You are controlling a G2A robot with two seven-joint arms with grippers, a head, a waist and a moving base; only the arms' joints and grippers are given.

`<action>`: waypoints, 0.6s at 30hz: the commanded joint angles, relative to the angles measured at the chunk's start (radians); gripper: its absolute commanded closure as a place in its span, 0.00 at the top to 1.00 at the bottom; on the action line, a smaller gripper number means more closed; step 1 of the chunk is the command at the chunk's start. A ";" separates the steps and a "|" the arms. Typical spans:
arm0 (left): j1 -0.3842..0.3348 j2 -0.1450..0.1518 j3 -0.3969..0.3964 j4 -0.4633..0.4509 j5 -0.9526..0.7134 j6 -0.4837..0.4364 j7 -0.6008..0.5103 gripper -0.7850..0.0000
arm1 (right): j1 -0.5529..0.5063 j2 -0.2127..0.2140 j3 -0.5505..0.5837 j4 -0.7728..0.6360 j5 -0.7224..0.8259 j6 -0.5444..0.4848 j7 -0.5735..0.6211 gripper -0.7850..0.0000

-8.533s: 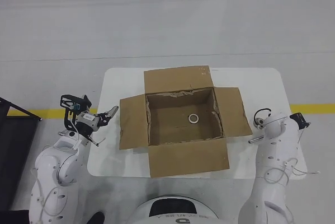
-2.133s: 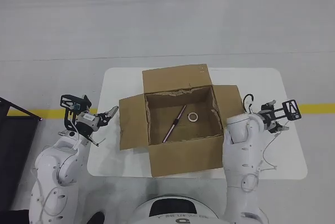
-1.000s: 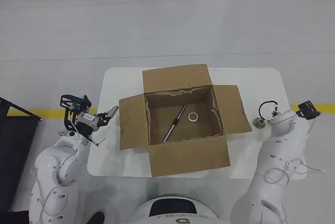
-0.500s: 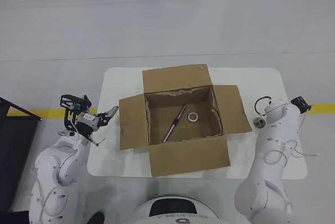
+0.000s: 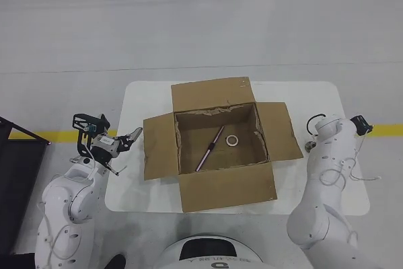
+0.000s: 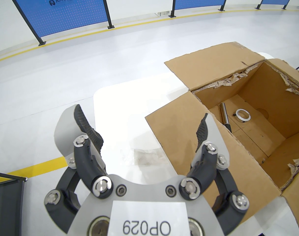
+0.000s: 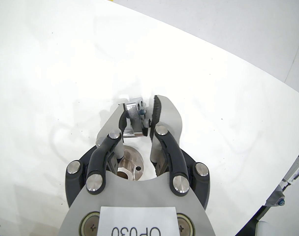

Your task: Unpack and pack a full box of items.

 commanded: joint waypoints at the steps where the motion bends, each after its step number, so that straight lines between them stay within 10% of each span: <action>1: 0.000 0.000 0.000 0.000 0.000 0.000 0.000 1.00 | -0.008 -0.002 -0.003 -0.029 0.016 0.017 -0.007 0.00; 18: 0.000 0.000 0.000 0.000 0.000 0.000 0.000 1.00 | -0.528 -0.087 -0.177 -0.879 0.645 -0.181 0.150 0.00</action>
